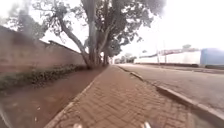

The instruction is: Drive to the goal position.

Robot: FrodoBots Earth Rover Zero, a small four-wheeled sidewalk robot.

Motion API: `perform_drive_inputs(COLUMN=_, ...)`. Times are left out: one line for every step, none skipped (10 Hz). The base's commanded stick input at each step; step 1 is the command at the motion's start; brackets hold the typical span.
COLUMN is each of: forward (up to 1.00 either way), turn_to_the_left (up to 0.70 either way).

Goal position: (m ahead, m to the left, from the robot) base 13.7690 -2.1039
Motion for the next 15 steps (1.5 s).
perform_drive_inputs(forward=0.7, turn_to_the_left=-0.35)
perform_drive_inputs(forward=0.7, turn_to_the_left=-0.35)
perform_drive_inputs(forward=0.7, turn_to_the_left=-0.35)
perform_drive_inputs(forward=0.7, turn_to_the_left=-0.35)
perform_drive_inputs(forward=0.7, turn_to_the_left=-0.28)
perform_drive_inputs(forward=0.7, turn_to_the_left=-0.12)
perform_drive_inputs(forward=0.7, turn_to_the_left=0.0)
perform_drive_inputs(forward=0.7, turn_to_the_left=0.0)
perform_drive_inputs(forward=0.7, turn_to_the_left=0.0)
perform_drive_inputs(forward=0.7, turn_to_the_left=0.0)
perform_drive_inputs(forward=0.7, turn_to_the_left=0.0)
perform_drive_inputs(forward=0.7, turn_to_the_left=0.0)
perform_drive_inputs(forward=0.7, turn_to_the_left=0.0)
perform_drive_inputs(forward=0.7, turn_to_the_left=0.0)
perform_drive_inputs(forward=0.7, turn_to_the_left=0.0)
